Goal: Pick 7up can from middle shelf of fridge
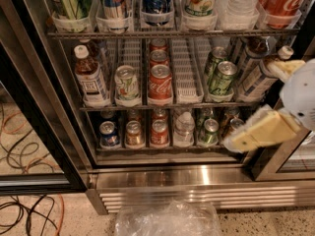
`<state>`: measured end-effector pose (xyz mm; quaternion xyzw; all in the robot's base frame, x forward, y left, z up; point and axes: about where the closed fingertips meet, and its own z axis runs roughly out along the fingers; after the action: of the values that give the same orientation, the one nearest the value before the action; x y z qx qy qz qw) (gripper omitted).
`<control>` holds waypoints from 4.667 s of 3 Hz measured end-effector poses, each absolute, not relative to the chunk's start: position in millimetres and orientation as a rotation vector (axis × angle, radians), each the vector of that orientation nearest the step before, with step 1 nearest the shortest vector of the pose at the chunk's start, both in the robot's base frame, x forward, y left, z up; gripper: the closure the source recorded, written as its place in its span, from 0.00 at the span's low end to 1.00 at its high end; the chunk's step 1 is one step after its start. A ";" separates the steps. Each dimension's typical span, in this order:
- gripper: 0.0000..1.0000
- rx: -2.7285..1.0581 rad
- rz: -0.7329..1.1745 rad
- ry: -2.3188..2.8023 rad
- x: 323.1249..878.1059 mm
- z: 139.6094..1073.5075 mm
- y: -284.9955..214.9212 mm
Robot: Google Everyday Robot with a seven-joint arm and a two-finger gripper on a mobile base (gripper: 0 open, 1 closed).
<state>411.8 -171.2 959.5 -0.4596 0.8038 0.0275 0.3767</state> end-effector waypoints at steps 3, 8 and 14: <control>0.00 -1.113 0.064 1.870 443.4 989.3 -132.5; 0.00 -1.084 0.045 1.810 482.5 935.8 -55.4; 0.00 -1.060 0.239 1.792 512.4 837.9 56.0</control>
Offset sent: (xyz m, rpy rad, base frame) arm 0.0201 0.0168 0.0226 0.0755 -0.1204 -0.0086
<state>512.4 56.0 837.9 -0.4380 0.7409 0.0988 0.4995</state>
